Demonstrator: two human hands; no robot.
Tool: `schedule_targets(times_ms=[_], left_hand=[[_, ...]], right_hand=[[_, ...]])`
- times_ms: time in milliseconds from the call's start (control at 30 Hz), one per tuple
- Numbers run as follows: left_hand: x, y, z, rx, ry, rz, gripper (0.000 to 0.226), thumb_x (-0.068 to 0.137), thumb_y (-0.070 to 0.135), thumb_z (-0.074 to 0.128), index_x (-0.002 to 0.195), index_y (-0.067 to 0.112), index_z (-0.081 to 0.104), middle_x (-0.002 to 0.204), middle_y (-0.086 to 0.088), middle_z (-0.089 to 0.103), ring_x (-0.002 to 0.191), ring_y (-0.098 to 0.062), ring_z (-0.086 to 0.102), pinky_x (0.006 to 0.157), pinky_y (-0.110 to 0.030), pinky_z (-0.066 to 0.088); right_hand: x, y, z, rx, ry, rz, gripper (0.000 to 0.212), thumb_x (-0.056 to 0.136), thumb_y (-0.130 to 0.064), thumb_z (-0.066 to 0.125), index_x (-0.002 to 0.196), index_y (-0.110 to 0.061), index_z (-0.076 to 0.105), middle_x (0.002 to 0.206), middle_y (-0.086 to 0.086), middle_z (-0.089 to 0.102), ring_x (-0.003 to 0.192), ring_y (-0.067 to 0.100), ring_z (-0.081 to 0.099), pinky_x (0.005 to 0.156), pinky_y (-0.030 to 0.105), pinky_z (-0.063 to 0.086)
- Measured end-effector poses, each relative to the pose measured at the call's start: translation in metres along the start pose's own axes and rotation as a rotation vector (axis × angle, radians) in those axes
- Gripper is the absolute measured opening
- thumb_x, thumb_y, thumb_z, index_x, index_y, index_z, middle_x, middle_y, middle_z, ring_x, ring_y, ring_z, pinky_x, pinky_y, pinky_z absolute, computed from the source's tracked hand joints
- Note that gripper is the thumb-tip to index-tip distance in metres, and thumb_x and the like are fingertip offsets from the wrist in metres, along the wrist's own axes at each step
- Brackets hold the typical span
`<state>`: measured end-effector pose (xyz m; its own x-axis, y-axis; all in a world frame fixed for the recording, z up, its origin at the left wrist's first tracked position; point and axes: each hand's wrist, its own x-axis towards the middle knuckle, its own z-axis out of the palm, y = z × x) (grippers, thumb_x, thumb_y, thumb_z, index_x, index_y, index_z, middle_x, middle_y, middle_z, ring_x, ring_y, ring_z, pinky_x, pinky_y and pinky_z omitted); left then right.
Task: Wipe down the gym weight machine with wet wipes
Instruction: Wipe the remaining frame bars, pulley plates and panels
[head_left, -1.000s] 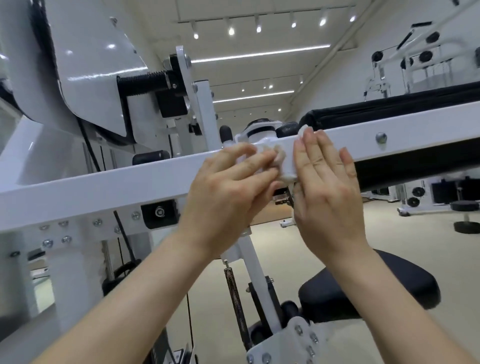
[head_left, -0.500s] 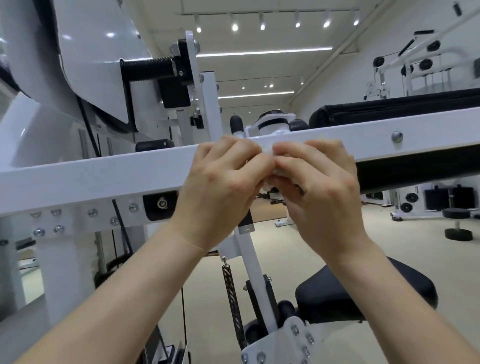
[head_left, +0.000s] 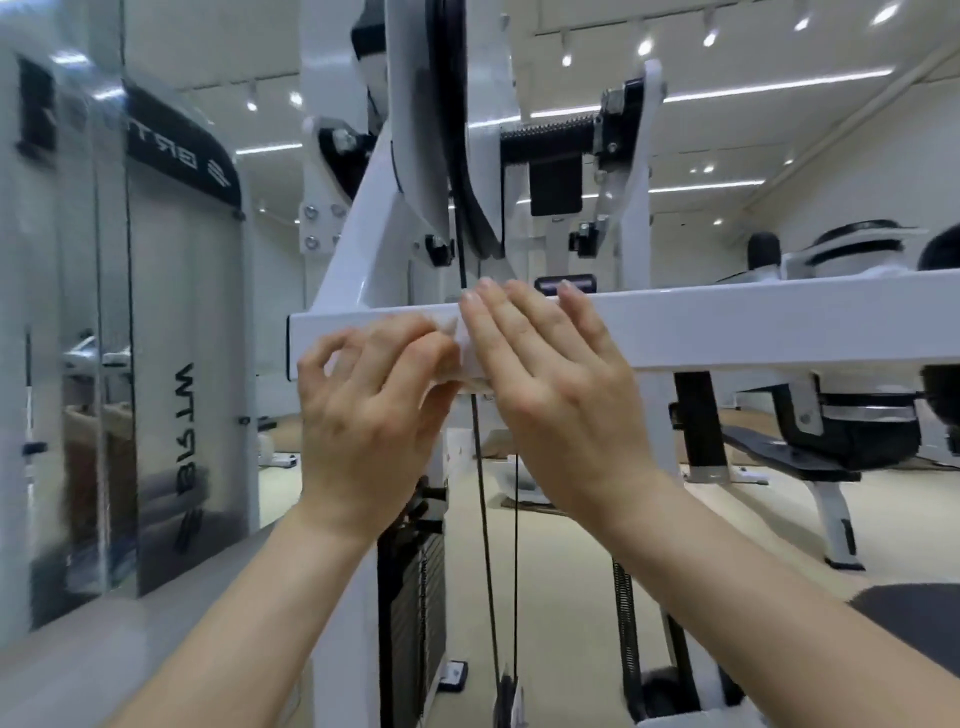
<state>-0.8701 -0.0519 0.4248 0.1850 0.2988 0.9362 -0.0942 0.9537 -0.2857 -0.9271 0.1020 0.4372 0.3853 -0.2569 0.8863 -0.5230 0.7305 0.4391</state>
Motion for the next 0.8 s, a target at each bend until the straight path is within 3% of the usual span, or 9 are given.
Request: schedule_targets(times_ms=[133, 233, 400, 533, 667, 800], left_hand=[[-0.022, -0.037, -0.011, 0.086, -0.082, -0.082, 0.031, 0.100, 0.027, 0.055, 0.126, 0.011, 0.064, 0.130, -0.004, 0.062, 0.125, -0.019, 0.055, 0.108, -0.047, 0.036], [-0.019, -0.030, -0.010, 0.065, -0.118, -0.084, 0.035, 0.099, 0.025, 0.056, 0.133, 0.013, 0.058, 0.136, -0.004, 0.056, 0.130, -0.022, 0.051, 0.110, -0.051, 0.035], [0.009, 0.032, 0.016, -0.114, -0.108, 0.117, 0.037, 0.096, 0.018, 0.062, 0.133, 0.013, 0.059, 0.140, -0.004, 0.054, 0.134, -0.027, 0.047, 0.108, -0.053, 0.038], [0.006, -0.010, 0.012, -0.033, -0.133, 0.259, 0.041, 0.098, 0.021, 0.060, 0.138, 0.015, 0.053, 0.145, -0.003, 0.048, 0.137, -0.023, 0.043, 0.108, -0.051, 0.039], [-0.015, -0.036, -0.002, 0.037, -0.234, 0.067, 0.057, 0.095, 0.017, 0.057, 0.148, 0.014, 0.037, 0.154, -0.005, 0.033, 0.143, -0.027, 0.032, 0.115, -0.053, 0.028], [0.000, 0.038, 0.004, -0.094, -0.352, 0.022, 0.070, 0.086, 0.025, 0.055, 0.150, 0.010, 0.030, 0.157, -0.007, 0.028, 0.147, -0.026, 0.023, 0.118, -0.055, 0.019]], right_hand=[[0.027, -0.046, 0.022, 0.054, -0.031, -0.003, 0.039, 0.101, -0.010, 0.038, 0.134, -0.004, 0.056, 0.132, 0.009, 0.063, 0.125, 0.023, 0.057, 0.107, 0.050, 0.040], [0.023, -0.042, 0.017, 0.062, -0.009, 0.023, 0.036, 0.103, -0.009, 0.034, 0.130, -0.005, 0.059, 0.126, 0.006, 0.067, 0.123, 0.022, 0.059, 0.107, 0.052, 0.040], [-0.028, 0.025, -0.024, -0.069, 0.052, 0.057, 0.032, 0.098, -0.002, 0.054, 0.130, -0.004, 0.061, 0.125, 0.007, 0.066, 0.127, 0.024, 0.055, 0.107, 0.054, 0.040], [-0.019, 0.014, -0.007, -0.119, 0.010, 0.054, 0.036, 0.103, -0.007, 0.044, 0.138, -0.008, 0.054, 0.142, 0.013, 0.052, 0.135, 0.031, 0.046, 0.109, 0.051, 0.038], [-0.006, 0.008, 0.005, -0.114, -0.048, 0.018, 0.041, 0.102, -0.018, 0.050, 0.141, -0.009, 0.050, 0.145, 0.010, 0.051, 0.134, 0.028, 0.048, 0.111, 0.046, 0.034], [-0.019, 0.032, -0.017, -0.107, -0.067, 0.029, 0.040, 0.103, -0.011, 0.037, 0.141, -0.008, 0.050, 0.146, 0.009, 0.050, 0.136, 0.024, 0.046, 0.108, 0.040, 0.034]])
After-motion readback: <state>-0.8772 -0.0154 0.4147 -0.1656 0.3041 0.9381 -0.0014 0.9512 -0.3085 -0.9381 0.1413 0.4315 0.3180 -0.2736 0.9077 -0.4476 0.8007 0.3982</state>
